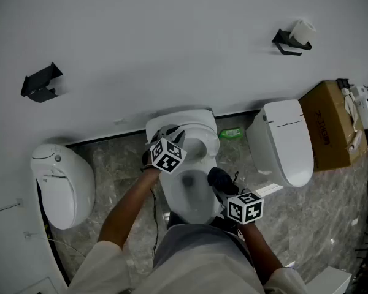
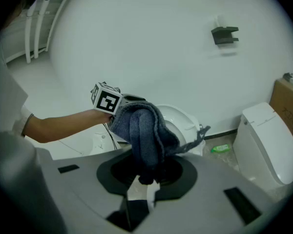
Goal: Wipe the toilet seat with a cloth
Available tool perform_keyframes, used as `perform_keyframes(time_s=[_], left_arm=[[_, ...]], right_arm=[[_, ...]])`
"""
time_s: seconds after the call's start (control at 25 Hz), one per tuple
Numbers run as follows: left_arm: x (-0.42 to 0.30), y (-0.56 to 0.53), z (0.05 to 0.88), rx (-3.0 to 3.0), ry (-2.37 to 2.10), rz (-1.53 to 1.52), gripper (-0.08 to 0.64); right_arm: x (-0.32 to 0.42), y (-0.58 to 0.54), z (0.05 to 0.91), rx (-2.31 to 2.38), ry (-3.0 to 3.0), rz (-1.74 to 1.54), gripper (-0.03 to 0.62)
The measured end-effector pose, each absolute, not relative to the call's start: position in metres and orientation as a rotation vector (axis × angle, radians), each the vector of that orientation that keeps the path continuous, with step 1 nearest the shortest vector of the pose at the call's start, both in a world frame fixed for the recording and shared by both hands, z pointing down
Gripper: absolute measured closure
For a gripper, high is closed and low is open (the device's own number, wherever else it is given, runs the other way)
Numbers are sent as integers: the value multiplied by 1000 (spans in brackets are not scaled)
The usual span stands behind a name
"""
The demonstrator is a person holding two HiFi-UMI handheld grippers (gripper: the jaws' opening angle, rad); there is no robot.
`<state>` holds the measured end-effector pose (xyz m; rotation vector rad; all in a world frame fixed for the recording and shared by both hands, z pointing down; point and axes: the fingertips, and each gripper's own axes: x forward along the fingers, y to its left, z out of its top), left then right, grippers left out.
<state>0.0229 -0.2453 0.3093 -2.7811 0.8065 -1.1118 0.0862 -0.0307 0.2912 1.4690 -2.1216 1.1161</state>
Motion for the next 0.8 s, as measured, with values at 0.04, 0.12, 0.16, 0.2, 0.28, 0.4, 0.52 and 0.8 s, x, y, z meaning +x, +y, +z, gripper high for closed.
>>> perform_keyframes(time_s=[0.04, 0.12, 0.16, 0.2, 0.28, 0.4, 0.52, 0.8], left_arm=[[27, -247, 317, -2761, 775, -1147, 468], [33, -253, 330, -2718, 707, -1222, 443], [34, -256, 336, -2691, 679, -1259, 436], [34, -259, 341, -2661, 653, -1293, 427], [37, -261, 351, -2587, 598, -1354, 425], [38, -260, 366, -2429, 502, -1444, 425], [38, -257, 372, -2318, 484, -1484, 425], [41, -250, 372, -2303, 524, -1517, 422]], right_arm=[[88, -27, 291, 1476, -2114, 1124, 522], [90, -23, 292, 1495, -2097, 1128, 522], [91, -22, 293, 1505, -2091, 1130, 522], [91, -20, 294, 1514, -2085, 1133, 522], [94, -16, 297, 1532, -2070, 1148, 522], [96, -11, 302, 1549, -2057, 1164, 522], [97, -6, 301, 1561, -2066, 1175, 522], [104, 6, 297, 1536, -2103, 1178, 522]])
